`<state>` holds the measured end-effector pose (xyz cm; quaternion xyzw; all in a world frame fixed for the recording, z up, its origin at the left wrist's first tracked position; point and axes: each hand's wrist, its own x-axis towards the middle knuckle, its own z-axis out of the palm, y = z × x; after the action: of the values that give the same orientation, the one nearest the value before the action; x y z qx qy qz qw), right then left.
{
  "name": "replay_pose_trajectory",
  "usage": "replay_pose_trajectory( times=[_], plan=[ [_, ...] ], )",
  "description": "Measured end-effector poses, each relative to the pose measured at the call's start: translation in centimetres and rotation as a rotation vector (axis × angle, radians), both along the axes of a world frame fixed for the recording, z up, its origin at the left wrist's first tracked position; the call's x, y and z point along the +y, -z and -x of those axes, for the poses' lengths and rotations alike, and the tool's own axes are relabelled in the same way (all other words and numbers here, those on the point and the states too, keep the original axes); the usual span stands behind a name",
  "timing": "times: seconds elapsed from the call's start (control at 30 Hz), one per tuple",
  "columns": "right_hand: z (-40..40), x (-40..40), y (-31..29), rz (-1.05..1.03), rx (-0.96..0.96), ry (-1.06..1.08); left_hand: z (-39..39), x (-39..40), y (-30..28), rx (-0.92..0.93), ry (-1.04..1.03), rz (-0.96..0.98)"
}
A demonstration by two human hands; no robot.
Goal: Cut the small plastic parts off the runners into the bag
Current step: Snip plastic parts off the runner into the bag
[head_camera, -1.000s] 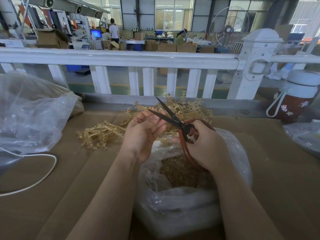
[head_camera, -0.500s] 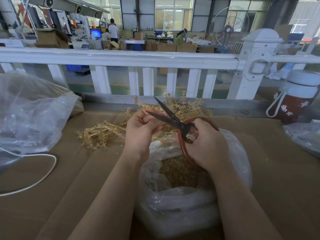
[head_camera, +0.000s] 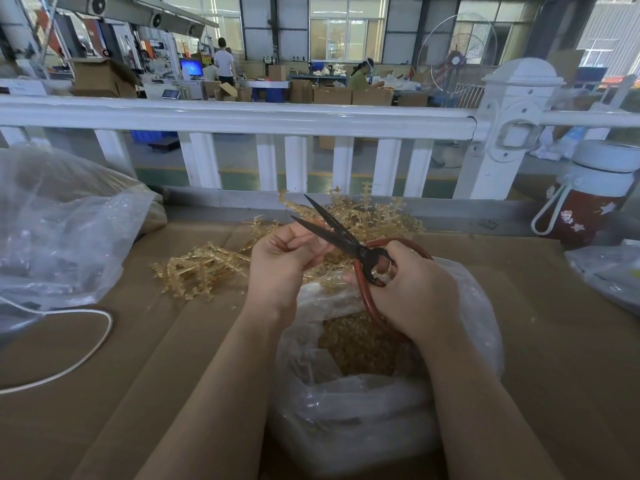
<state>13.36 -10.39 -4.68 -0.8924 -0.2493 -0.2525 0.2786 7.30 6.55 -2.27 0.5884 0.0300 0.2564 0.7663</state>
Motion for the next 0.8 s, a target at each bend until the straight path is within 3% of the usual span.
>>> replay_pose_trajectory(
  times=[0.23, 0.8],
  plan=[
    [-0.05, 0.00, -0.01, 0.000, 0.026, -0.008, -0.19, 0.13, 0.17, 0.048, 0.035, 0.116],
    [-0.23, 0.17, 0.33, -0.022, 0.039, -0.013, 0.21, 0.21, -0.16, 0.018, 0.095, 0.169]
  ],
)
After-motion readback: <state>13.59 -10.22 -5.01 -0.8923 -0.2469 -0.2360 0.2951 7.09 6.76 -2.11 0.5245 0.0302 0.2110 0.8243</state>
